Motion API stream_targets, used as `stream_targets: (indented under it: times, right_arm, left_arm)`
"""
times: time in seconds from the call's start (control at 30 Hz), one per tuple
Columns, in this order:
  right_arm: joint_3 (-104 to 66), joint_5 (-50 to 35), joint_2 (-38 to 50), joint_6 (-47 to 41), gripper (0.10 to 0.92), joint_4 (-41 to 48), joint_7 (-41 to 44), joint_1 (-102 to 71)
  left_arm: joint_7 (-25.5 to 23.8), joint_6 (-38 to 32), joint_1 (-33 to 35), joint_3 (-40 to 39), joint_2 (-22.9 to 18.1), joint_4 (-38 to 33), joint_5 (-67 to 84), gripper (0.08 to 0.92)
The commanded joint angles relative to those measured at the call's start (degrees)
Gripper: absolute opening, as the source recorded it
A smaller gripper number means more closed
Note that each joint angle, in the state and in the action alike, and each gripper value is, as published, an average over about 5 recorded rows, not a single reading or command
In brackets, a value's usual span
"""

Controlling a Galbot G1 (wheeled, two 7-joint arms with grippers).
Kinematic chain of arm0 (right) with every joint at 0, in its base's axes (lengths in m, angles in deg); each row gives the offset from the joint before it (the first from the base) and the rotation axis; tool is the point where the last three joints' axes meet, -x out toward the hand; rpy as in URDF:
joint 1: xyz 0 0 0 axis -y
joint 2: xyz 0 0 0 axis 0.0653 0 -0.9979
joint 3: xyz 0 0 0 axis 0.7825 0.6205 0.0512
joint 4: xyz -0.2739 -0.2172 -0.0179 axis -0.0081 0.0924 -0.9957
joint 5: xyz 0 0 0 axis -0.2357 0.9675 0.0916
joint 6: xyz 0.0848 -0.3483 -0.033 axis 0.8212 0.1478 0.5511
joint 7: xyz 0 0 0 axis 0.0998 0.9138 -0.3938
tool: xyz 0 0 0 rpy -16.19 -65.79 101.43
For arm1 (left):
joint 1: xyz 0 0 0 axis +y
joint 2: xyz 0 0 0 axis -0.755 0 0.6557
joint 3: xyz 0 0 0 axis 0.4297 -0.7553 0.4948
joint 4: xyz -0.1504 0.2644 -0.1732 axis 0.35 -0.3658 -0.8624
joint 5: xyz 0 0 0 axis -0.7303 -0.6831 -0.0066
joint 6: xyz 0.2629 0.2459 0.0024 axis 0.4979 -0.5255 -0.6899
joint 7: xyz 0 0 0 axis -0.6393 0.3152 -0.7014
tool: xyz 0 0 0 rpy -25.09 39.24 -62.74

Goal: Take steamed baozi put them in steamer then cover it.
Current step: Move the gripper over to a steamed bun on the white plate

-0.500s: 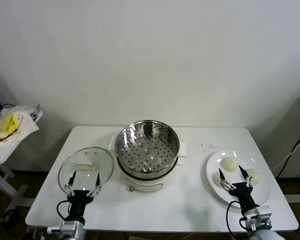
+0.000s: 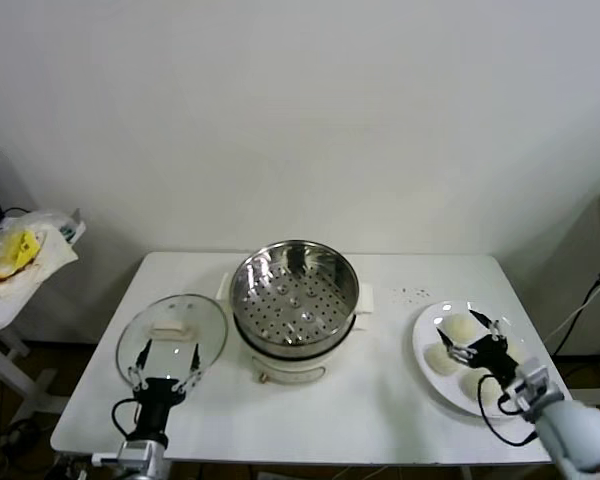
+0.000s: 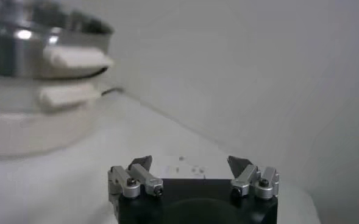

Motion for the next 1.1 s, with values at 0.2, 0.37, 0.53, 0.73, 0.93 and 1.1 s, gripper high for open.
stream_targets:
  times: [0.2, 0.37, 0.53, 0.73, 0.93, 1.1]
  right_arm:
    - [21.2, 15.2, 20.8, 1.8, 0.823, 13.8, 30.4, 27.4]
    - [40.4, 20.8, 17.7, 4.9, 0.823, 20.5, 35.6, 48.0]
    - [62.6, 22.0, 11.8, 6.2, 0.823, 27.3, 38.2, 68.7]
    - [75.8, 22.4, 4.5, 7.0, 0.823, 34.7, 39.0, 78.6]
    - [78.2, 23.2, -1.6, 6.8, 0.823, 39.8, 38.3, 78.3]
    - [77.5, 24.0, -5.6, 6.6, 0.823, 42.2, 37.6, 76.4]
  left_arm:
    - [-0.2, -0.2, -0.6, -0.1, 1.8, 0.9, 1.8, 0.823]
    - [-0.2, 0.2, -1.1, 0.0, 2.5, 1.4, 2.4, 0.823]
    - [-0.2, 0.6, -1.5, 0.2, 2.4, 2.0, 2.5, 0.823]
    - [-0.1, 0.8, -1.7, 0.9, 2.7, 2.1, 2.7, 0.823]
    - [-0.1, 1.1, -1.6, 1.5, 3.2, 2.0, 2.9, 0.823]
    - [-0.2, 1.1, -1.3, 2.0, 3.2, 1.9, 2.9, 0.823]
